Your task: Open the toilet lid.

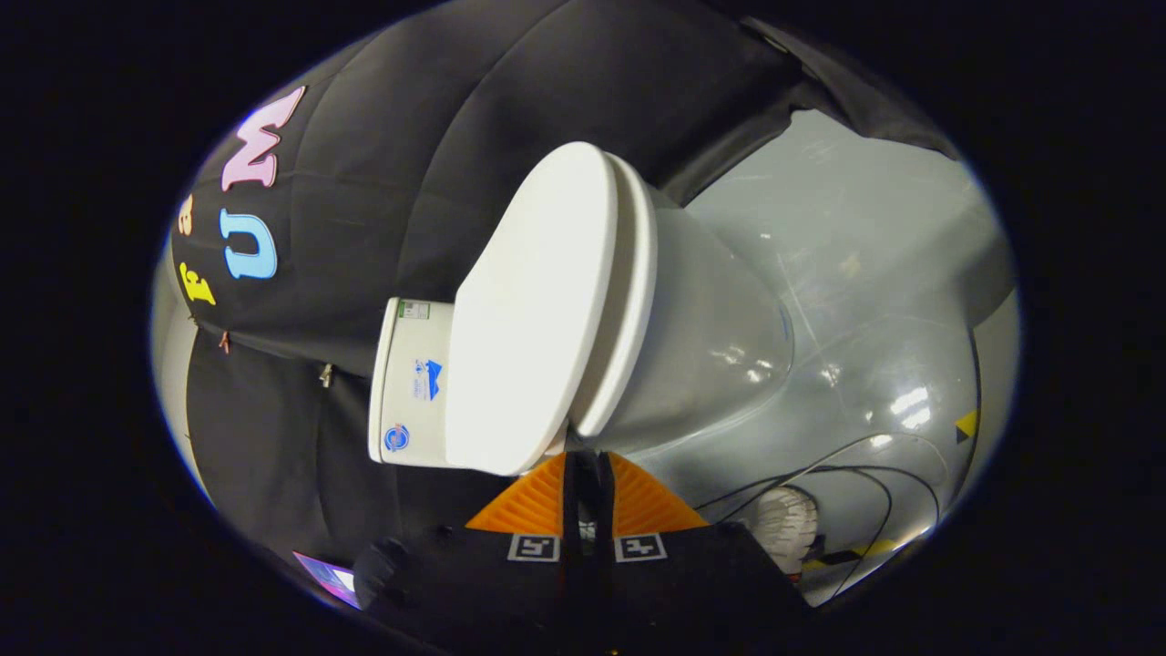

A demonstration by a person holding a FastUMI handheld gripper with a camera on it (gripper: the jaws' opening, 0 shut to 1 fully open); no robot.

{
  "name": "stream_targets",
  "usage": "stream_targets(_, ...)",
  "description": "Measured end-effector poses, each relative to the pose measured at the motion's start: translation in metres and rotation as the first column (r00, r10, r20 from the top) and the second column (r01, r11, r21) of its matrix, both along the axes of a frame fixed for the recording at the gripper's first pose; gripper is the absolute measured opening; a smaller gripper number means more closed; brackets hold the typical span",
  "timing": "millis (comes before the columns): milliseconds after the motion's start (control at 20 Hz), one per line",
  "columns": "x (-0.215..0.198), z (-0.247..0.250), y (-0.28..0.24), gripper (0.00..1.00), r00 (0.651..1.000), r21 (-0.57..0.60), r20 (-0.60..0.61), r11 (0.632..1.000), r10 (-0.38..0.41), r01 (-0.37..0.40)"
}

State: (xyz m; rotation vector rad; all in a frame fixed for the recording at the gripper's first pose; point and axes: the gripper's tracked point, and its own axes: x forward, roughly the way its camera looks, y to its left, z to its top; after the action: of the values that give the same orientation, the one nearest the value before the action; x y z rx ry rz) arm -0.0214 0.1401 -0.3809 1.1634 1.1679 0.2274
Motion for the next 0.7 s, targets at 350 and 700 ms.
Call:
stream_targets(350, 0.000, 0.029, -0.005, 0.07, 0.978, -0.195, 0.148, 0.974, 0.146, -0.116)
stream_targets(700, 0.017, 0.105, 0.005, 0.07, 0.952, -0.278, 0.223, 0.950, 0.211, -0.145)
